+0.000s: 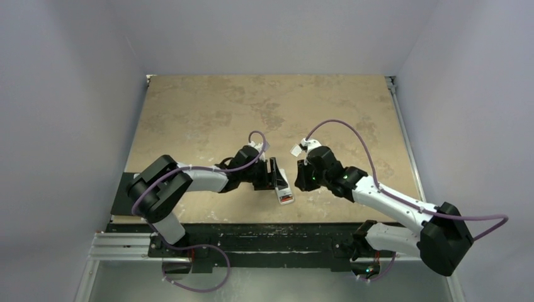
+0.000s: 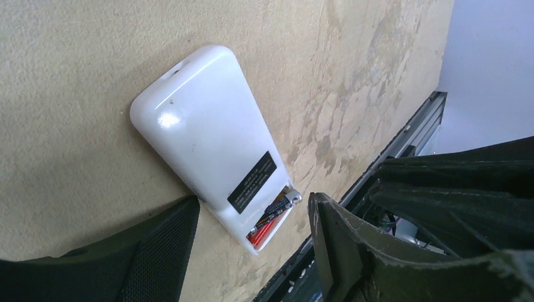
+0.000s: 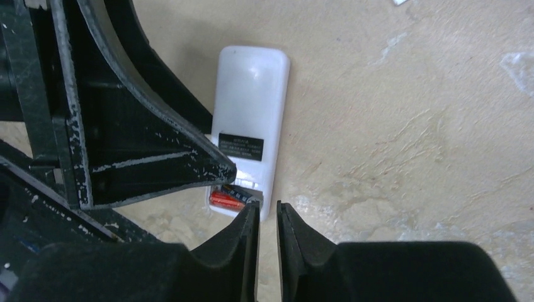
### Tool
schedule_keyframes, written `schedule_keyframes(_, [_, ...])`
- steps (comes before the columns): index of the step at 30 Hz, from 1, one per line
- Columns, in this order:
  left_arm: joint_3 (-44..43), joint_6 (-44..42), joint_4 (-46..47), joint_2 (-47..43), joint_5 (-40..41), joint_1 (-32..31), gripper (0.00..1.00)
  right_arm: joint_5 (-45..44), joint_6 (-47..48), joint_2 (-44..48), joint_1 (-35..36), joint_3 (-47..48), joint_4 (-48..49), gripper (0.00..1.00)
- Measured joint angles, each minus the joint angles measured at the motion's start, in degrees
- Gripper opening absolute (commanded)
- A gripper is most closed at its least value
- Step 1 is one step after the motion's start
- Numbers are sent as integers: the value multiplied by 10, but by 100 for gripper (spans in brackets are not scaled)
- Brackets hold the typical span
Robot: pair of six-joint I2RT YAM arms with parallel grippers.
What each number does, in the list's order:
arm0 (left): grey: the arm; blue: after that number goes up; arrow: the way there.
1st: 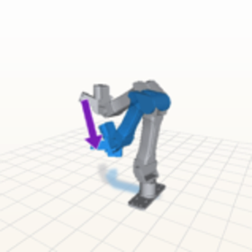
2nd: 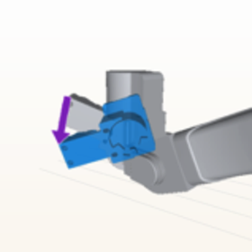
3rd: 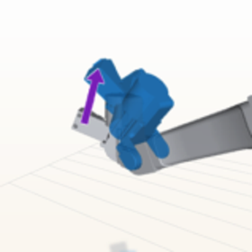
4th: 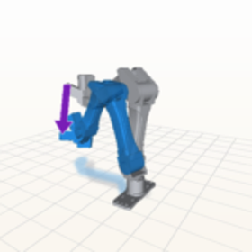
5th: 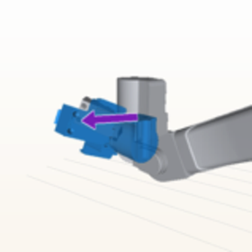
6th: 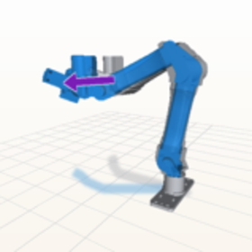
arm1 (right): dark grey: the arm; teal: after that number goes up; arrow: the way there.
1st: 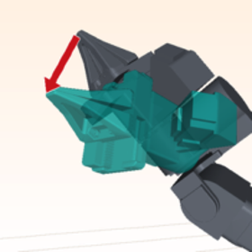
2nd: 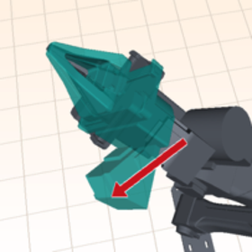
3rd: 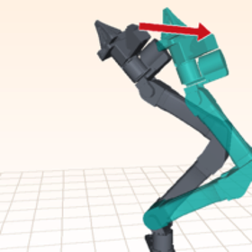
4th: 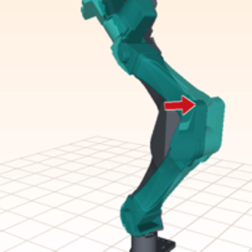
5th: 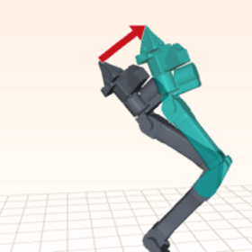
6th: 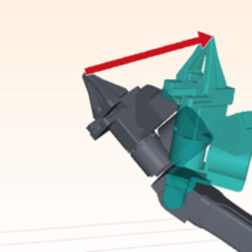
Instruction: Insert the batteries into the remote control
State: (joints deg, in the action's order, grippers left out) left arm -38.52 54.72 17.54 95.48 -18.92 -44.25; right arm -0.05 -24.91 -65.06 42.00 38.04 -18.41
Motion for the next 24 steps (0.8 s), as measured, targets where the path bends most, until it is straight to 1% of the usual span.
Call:
schedule_keyframes(3, [-3, -6, -2, 3, -2, 0, 67, 12, -12, 7, 0, -14, 1, 27])
schedule_keyframes(10, [11, -19, -40, -32, 21, 0, 67, 40, -40, 6, 0, -29, 15, 27])
schedule_keyframes(15, [54, -16, -46, -75, 26, 0, 61, 47, -57, 1, 0, -35, 33, 27])
schedule_keyframes(20, [80, -4, -25, -84, 11, 0, 54, 56, -67, -19, 0, -40, 40, 28])
schedule_keyframes(22, [88, 1, -14, -84, 5, 0, 50, 57, -71, -24, 0, -43, 43, 28])
schedule_keyframes(24, [99, 8, 1, -83, -4, 0, 44, 58, -72, -27, 0, -45, 44, 28])
